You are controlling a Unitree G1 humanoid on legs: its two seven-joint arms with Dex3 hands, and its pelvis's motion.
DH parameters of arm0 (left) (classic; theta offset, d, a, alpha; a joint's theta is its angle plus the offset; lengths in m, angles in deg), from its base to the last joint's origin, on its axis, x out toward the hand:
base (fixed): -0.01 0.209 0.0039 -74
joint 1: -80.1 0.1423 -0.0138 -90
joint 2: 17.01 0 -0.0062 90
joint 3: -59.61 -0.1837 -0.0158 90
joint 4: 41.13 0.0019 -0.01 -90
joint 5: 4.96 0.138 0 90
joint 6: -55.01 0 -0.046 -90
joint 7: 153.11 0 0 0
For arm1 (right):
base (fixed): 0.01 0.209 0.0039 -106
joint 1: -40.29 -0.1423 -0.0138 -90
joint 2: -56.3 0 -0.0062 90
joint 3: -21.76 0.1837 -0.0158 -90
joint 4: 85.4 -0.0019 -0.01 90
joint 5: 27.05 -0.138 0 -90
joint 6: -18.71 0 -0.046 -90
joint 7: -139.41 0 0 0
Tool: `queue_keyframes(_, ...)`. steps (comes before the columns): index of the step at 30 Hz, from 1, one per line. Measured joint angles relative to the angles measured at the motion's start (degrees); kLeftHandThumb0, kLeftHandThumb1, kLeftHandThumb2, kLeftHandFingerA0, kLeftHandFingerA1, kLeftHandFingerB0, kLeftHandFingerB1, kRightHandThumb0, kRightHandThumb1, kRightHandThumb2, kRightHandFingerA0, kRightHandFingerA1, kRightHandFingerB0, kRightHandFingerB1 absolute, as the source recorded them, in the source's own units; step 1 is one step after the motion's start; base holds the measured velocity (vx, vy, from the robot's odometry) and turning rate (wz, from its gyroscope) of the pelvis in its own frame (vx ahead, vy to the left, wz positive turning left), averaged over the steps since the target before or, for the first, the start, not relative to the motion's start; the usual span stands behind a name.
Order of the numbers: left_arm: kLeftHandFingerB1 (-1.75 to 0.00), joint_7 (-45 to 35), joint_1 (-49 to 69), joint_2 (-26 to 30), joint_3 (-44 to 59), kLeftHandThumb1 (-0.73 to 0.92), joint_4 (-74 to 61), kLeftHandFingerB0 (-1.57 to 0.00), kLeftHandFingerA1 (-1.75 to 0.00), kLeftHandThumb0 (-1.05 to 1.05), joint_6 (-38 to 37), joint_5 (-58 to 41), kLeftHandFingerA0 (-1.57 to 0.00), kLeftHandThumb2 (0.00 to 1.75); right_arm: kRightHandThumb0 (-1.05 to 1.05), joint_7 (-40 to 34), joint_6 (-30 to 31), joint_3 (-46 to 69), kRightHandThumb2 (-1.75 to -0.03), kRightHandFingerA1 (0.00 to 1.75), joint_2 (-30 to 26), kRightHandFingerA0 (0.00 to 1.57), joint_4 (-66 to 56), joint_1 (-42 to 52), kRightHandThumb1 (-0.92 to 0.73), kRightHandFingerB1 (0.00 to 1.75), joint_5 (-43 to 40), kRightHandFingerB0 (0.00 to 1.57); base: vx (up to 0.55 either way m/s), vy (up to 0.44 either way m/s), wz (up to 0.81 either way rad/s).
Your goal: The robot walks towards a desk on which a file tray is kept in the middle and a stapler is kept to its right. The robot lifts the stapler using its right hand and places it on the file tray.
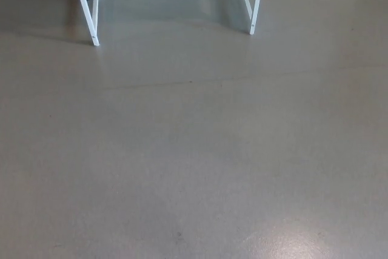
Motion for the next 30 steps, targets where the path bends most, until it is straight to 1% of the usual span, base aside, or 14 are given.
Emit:
queue_keyframes(1,-0.34,-0.3,-0.4,0.0,0.3,0.89,1.0,-0.15,-0.45,-0.67,-0.1,-0.1,-0.16,0.66,-0.59,0.4,0.0,0.1,-0.63,0.0,-0.1,0.0,-0.2,0.1,-0.78,0.0,-0.3,0.0,0.0,0.0,0.0)
queue_keyframes(8,-0.35,-1.1,-1.1,0.1,0.2,0.9,3.0,-0.17,-0.47,-0.69,-0.3,-0.1,-0.2,0.67,-0.56,1.5,0.3,0.0,-0.71,0.04,-0.1,0.0,0.0,0.3,-0.75,0.0,-1.0,0.0,0.0,0.0,0.0)
queue_keyframes(9,-0.5,-1.2,-1.1,0.1,0.1,0.59,2.8,0.0,-0.53,-0.35,-0.3,-0.1,-0.02,1.13,-0.57,1.5,0.3,0.0,-0.7,0.05,-0.1,0.0,0.1,0.3,-0.76,0.0,-1.0,0.0,0.0,0.0,0.0)
queue_keyframes(12,-0.5,-2.1,-0.9,0.1,0.5,0.59,1.7,0.0,-0.52,-0.35,-0.4,-0.4,-0.01,1.13,-0.54,1.6,0.3,-0.1,-0.68,0.05,-0.1,0.0,0.9,0.1,-0.75,0.05,-1.0,0.0,0.0,0.0,0.0)
queue_keyframes(13,-0.5,-2.2,-1.0,0.1,0.7,0.6,1.8,0.0,-0.52,-0.35,-0.6,-0.4,-0.02,1.13,-0.63,1.6,0.3,-0.1,-0.9,0.17,-0.1,0.0,0.8,0.1,-0.64,0.02,-1.1,0.0,0.0,0.0,0.0)
queue_keyframes(14,-0.35,-2.2,-1.1,0.1,0.8,0.89,1.9,-0.14,-0.47,-0.68,-0.6,-0.4,-0.17,0.66,-0.55,1.6,0.3,0.1,-0.71,0.01,-0.1,0.0,0.8,0.1,-0.75,0.02,-1.1,0.0,0.0,0.0,0.0)
queue_keyframes(17,-0.34,-2.3,-1.6,0.1,0.8,0.88,2.1,-0.14,-0.44,-0.68,-0.6,-0.4,-0.18,0.66,-0.59,1.6,0.3,0.0,-0.68,0.11,-0.1,0.0,1.2,0.0,-0.76,0.0,-1.2,0.0,0.0,0.0,0.0)
queue_keyframes(21,-0.35,-2.6,-1.2,0.3,0.8,0.88,0.8,-0.14,-0.46,-0.66,-0.6,-0.3,-0.16,0.65,-0.6,1.7,0.3,0.0,-0.71,0.04,-0.1,0.0,1.8,-0.1,-0.73,0.0,-1.4,0.0,0.0,0.0,0.0)
queue_keyframes(22,-0.34,-2.6,-1.3,0.3,1.0,0.88,0.9,-0.14,-0.45,-0.68,-0.6,-0.4,-0.17,0.65,-0.58,1.8,0.2,0.1,-0.72,0.0,-0.1,0.0,1.9,-0.1,-0.73,0.0,-1.5,0.0,0.0,0.0,0.0)
queue_keyframes(23,-0.33,-2.6,-1.3,0.4,1.2,0.88,0.9,-0.15,-0.44,-0.68,-0.6,-0.4,-0.17,0.66,-0.59,1.8,0.0,0.1,-0.62,0.03,-0.1,0.0,2.3,-0.1,-0.78,0.01,-1.6,0.0,0.0,0.0,0.0)
queue_keyframes(24,-0.49,-2.6,-1.3,0.4,1.2,0.58,1.0,0.0,-0.52,-0.35,-0.6,-0.4,-0.02,1.13,-0.59,1.8,-0.1,0.1,-0.63,0.01,-0.1,0.0,2.5,-0.1,-0.79,0.0,-1.7,0.0,0.0,0.0,0.0)
queue_keyframes(28,-0.5,-2.8,-1.4,0.5,1.5,0.58,0.9,0.0,-0.52,-0.36,-0.6,-0.5,-0.02,1.12,-0.58,1.8,-0.2,0.1,-0.7,0.06,-0.1,0.0,2.9,-0.4,-0.75,0.0,-1.9,0.0,0.0,0.0,0.0)
queue_keyframes(29,-0.35,-2.9,-1.4,0.5,1.6,0.89,1.0,-0.14,-0.46,-0.68,-0.6,-0.5,-0.17,0.66,-0.58,1.8,-0.2,0.1,-0.7,0.04,-0.1,0.0,2.8,-0.4,-0.74,0.0,-2.0,0.0,0.0,0.0,0.0)
queue_keyframes(30,-0.35,-2.9,-1.4,0.5,1.5,0.89,1.0,-0.13,-0.46,-0.7,-0.6,-0.4,-0.14,0.66,-0.56,1.8,-0.3,0.1,-0.67,0.12,-0.1,0.0,2.9,-0.4,-0.76,0.01,-2.0,0.0,0.0,0.0,0.0)
